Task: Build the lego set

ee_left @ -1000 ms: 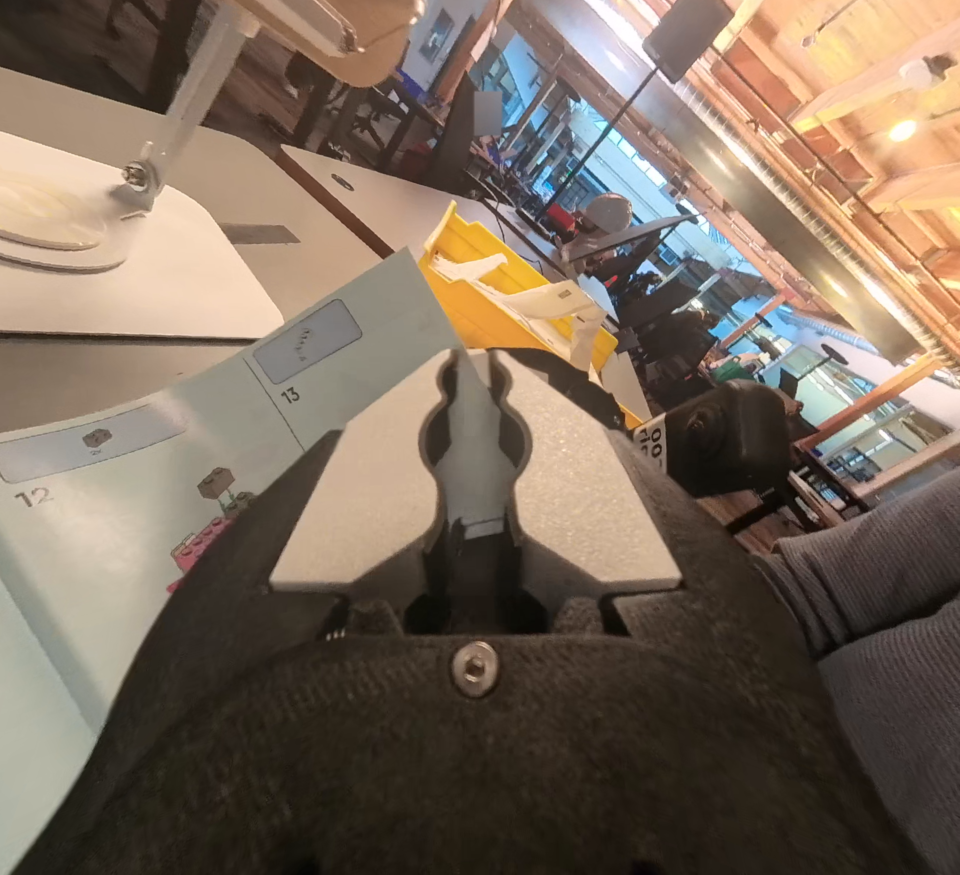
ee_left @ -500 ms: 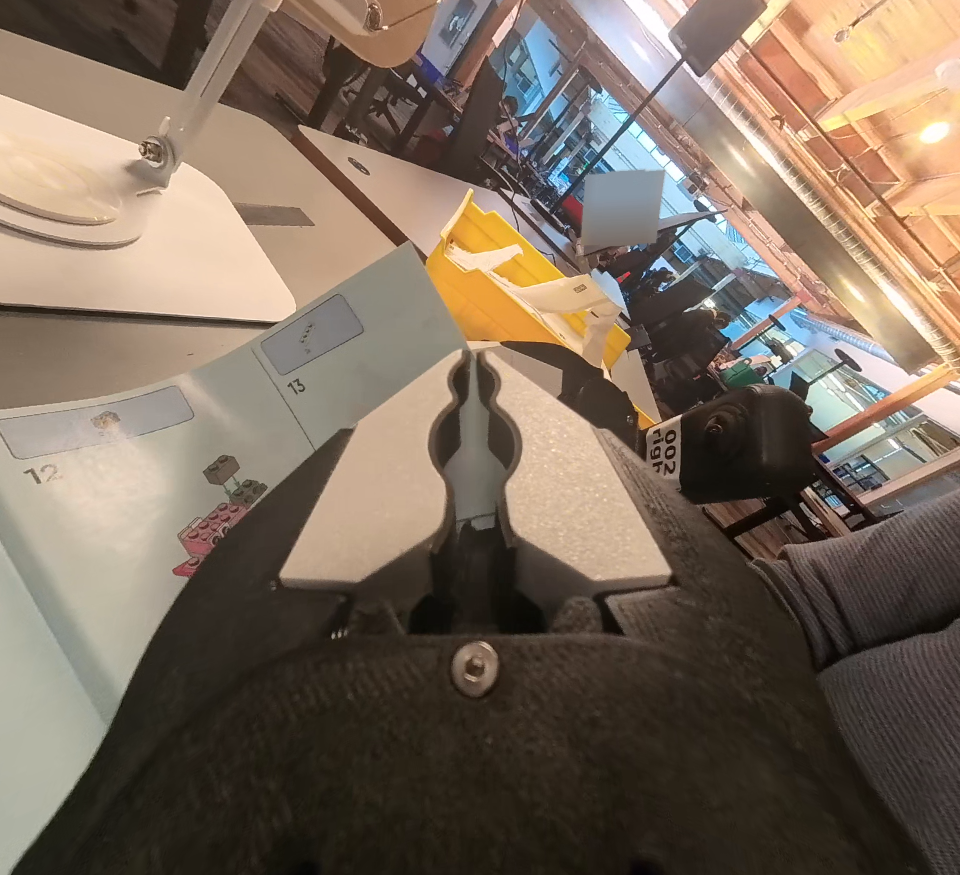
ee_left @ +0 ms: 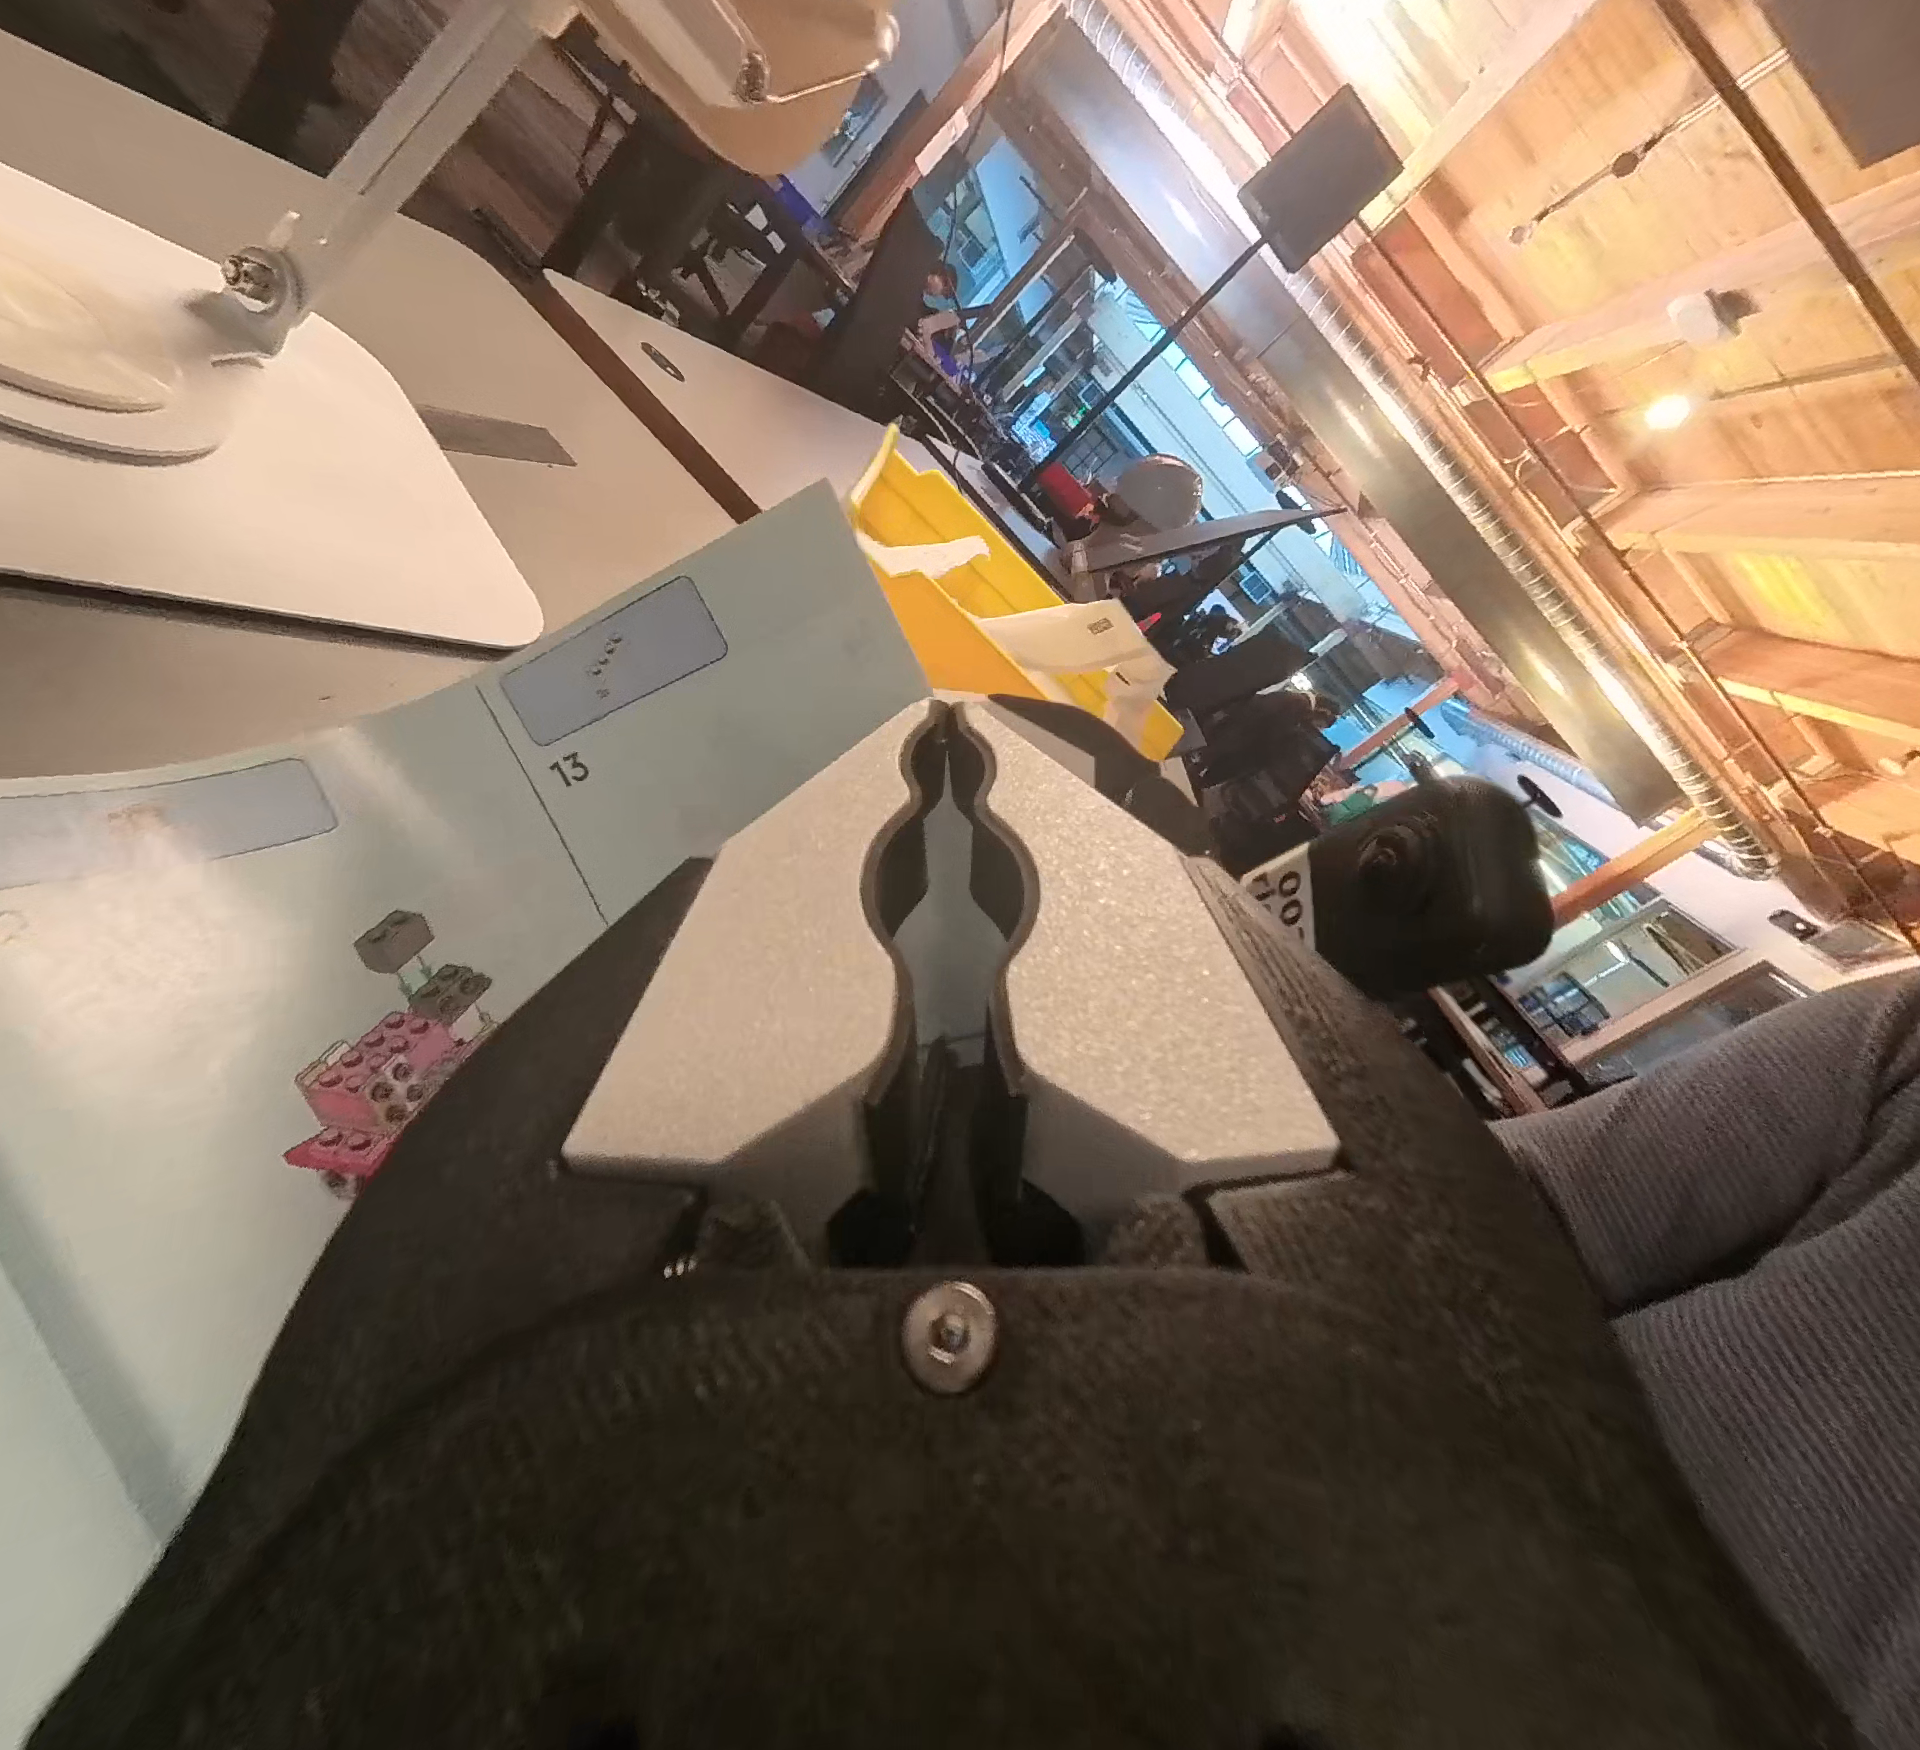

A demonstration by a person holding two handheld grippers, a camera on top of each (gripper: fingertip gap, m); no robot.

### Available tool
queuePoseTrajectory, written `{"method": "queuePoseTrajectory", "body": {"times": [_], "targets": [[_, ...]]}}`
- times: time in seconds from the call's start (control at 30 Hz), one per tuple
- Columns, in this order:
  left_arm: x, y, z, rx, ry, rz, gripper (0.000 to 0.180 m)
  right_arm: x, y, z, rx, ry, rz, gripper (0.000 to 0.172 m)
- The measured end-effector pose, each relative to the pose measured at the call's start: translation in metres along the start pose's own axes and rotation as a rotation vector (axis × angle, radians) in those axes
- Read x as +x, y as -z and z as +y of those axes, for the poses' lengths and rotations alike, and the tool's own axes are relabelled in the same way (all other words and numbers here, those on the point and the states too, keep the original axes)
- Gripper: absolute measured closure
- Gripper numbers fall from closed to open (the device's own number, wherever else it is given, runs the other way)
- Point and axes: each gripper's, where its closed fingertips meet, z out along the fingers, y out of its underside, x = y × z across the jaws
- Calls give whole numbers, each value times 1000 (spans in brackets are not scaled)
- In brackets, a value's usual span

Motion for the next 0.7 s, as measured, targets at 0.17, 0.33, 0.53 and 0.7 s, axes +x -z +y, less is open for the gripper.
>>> {"method": "queuePoseTrajectory", "body": {"times": [0.17,0.33,0.53,0.7], "targets": [[-3,1,0,-5,-15,-21,180,5,1,1,4,-36,17,172],[-7,3,0,-1,-6,-31,180,25,4,3,8,-127,88,168],[-9,7,-4,8,-14,-44,180,59,18,2,42,-164,236,162],[-3,-3,20,-159,-190,-66,180,60,18,6,32,-171,225,162]]}}
